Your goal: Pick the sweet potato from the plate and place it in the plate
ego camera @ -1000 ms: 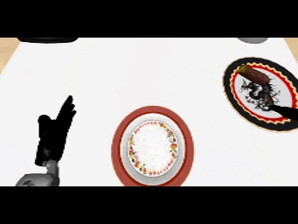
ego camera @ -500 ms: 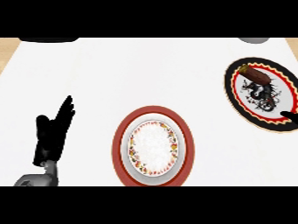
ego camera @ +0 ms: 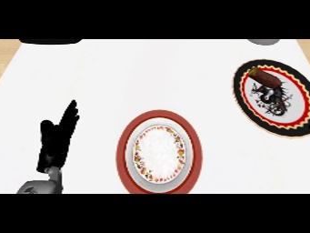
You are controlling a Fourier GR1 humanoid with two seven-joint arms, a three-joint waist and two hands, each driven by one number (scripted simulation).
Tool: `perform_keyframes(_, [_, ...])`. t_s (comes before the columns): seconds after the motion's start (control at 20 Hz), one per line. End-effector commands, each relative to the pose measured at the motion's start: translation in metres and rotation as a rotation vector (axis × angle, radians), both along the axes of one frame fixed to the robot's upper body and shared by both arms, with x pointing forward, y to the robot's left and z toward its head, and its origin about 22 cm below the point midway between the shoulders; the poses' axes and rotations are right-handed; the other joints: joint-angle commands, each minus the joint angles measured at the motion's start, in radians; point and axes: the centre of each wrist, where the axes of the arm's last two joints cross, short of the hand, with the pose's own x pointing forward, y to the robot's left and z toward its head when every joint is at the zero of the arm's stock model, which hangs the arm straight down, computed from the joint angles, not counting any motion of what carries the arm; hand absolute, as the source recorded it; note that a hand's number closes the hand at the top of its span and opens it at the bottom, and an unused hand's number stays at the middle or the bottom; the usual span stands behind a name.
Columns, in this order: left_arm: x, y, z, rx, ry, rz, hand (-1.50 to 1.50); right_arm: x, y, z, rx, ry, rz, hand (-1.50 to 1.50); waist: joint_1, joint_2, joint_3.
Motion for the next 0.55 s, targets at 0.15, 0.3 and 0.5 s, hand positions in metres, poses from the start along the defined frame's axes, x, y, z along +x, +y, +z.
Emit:
perform_keyframes(0.15, [-0.011,-0.008,0.005,-0.007,-0.003,-0.001,0.0,-0.016,-0.017,0.005,-0.023,0.014,-0.102,-1.5,0.004,0.0,0.001])
perform_keyframes(0.3, [-0.006,-0.02,0.0,-0.004,-0.002,0.005,0.0,-0.025,-0.019,-0.001,-0.006,0.022,-0.107,-1.5,0.005,0.002,0.002])
perform_keyframes(0.5, [0.002,-0.017,0.007,-0.001,-0.012,0.003,0.0,-0.023,-0.02,0.003,-0.047,0.057,-0.143,-1.5,0.011,0.004,0.002])
